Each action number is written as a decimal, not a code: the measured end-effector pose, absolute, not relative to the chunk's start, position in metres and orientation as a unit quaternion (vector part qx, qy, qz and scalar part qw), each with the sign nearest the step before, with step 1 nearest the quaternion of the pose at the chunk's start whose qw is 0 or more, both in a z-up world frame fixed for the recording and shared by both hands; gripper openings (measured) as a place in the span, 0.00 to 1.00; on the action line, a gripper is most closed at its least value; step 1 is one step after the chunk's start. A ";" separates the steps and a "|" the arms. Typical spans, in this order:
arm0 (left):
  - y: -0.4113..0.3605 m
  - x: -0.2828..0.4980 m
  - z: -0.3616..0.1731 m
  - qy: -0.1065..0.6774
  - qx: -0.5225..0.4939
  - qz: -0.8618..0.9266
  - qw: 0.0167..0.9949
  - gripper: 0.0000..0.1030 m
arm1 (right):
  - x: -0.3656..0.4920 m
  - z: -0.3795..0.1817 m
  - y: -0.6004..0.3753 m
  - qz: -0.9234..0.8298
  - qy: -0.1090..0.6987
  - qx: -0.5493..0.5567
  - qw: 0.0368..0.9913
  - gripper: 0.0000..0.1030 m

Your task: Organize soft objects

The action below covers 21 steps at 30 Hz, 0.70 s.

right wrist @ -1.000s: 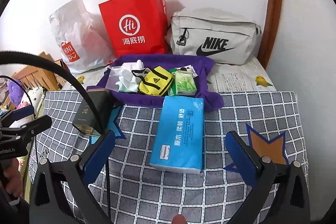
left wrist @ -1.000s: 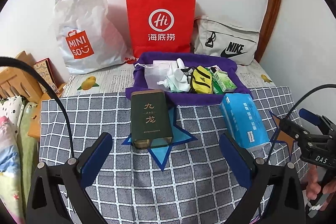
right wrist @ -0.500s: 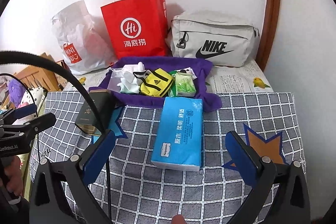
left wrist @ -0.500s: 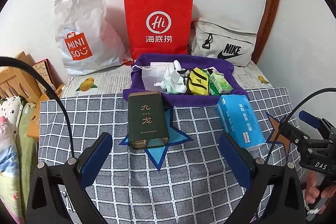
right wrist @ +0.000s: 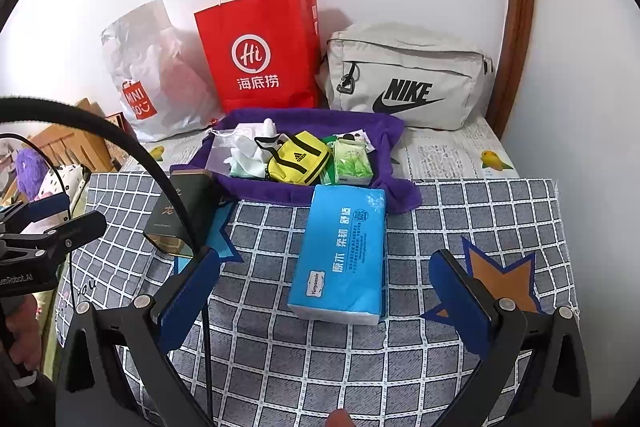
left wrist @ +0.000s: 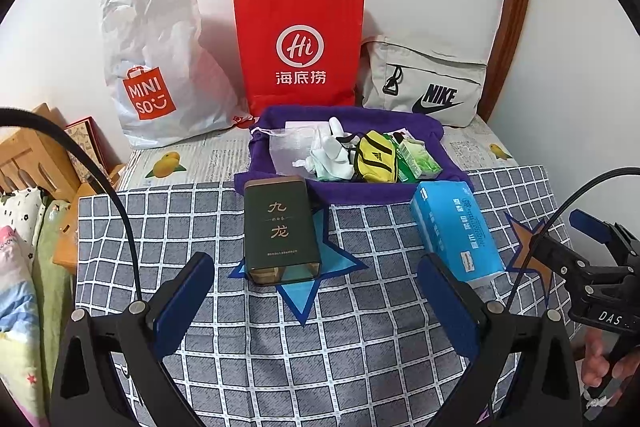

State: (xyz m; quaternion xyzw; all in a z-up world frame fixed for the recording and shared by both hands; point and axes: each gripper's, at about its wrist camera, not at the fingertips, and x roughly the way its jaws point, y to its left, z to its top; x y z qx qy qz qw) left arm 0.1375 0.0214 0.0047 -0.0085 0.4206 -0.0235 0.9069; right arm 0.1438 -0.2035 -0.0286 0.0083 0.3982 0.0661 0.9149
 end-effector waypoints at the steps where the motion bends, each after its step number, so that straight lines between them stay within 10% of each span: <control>1: 0.022 0.138 0.004 0.421 -0.008 -0.023 0.907 0.99 | 0.144 -0.029 -0.203 0.066 0.398 0.008 0.915 1.00; 21: 0.023 0.138 0.006 0.419 -0.005 -0.023 0.907 0.99 | 0.145 -0.027 -0.201 0.068 0.396 0.004 0.916 1.00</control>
